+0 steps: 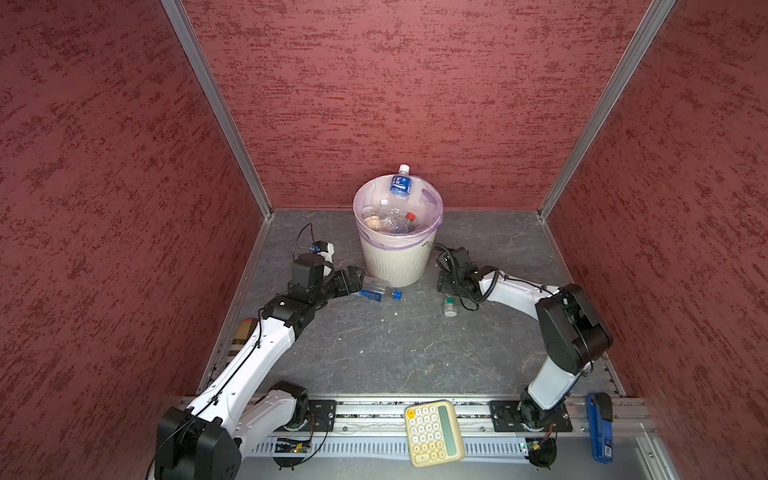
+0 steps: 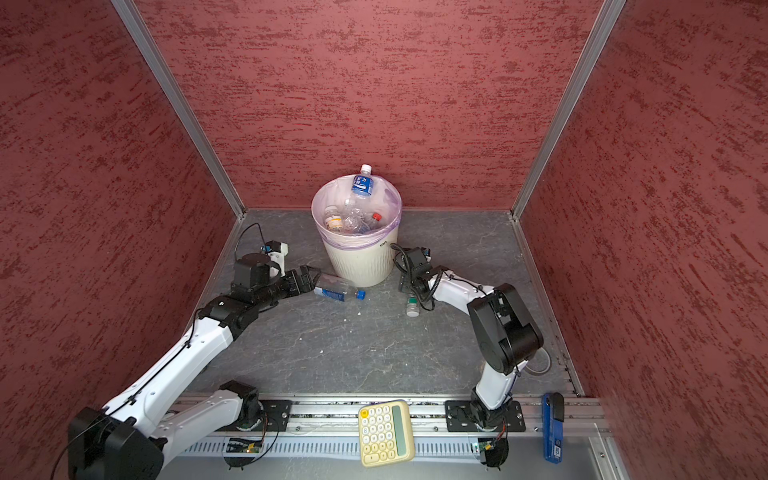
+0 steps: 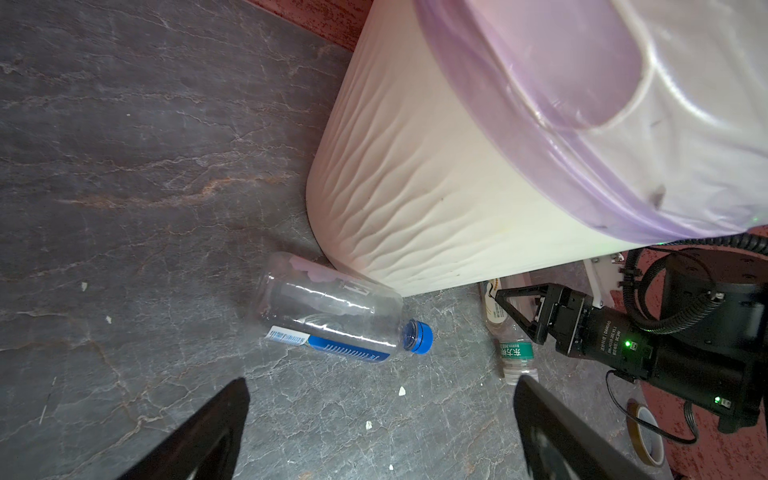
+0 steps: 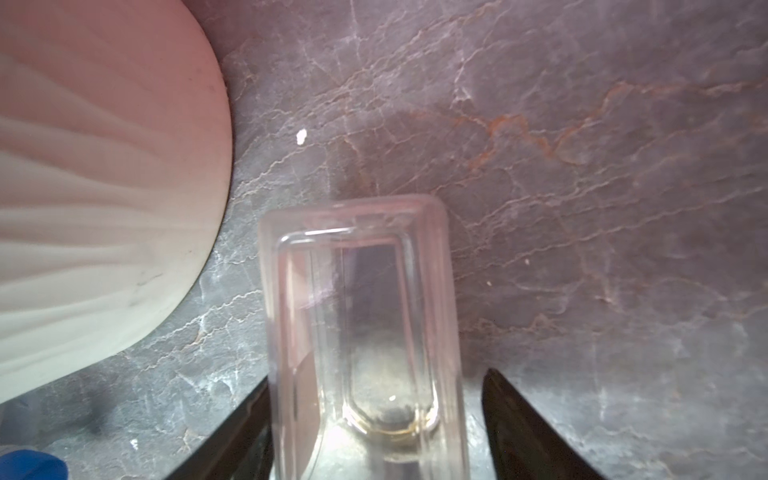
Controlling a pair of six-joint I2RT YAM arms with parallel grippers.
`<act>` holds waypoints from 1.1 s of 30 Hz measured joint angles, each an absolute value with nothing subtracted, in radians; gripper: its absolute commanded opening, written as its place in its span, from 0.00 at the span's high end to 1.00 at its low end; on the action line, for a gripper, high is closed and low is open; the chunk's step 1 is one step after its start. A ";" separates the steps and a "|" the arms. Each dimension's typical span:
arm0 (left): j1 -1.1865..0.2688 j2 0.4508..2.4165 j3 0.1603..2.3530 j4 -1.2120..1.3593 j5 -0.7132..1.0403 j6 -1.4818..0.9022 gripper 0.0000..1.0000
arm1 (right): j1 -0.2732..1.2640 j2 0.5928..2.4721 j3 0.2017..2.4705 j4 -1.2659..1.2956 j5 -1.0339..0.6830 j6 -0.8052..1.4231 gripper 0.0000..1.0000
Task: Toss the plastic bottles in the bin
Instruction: 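Close the right gripper around the clear green-ringed square bottle, then lift the green-ringed bottle off the table with the right gripper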
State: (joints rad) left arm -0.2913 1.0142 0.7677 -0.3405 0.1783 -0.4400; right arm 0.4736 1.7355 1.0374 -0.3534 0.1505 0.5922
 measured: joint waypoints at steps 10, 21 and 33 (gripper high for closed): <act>-0.296 1.014 0.749 -0.341 0.178 -0.450 0.01 | 0.474 1.735 1.039 -0.367 0.162 0.533 0.31; -0.299 1.016 0.749 -0.342 0.178 -0.456 0.01 | 0.474 1.748 1.068 -0.398 0.166 0.488 0.39; -0.317 1.028 0.749 -0.341 0.178 -0.456 0.01 | 0.474 1.750 1.071 -0.400 0.167 0.462 0.47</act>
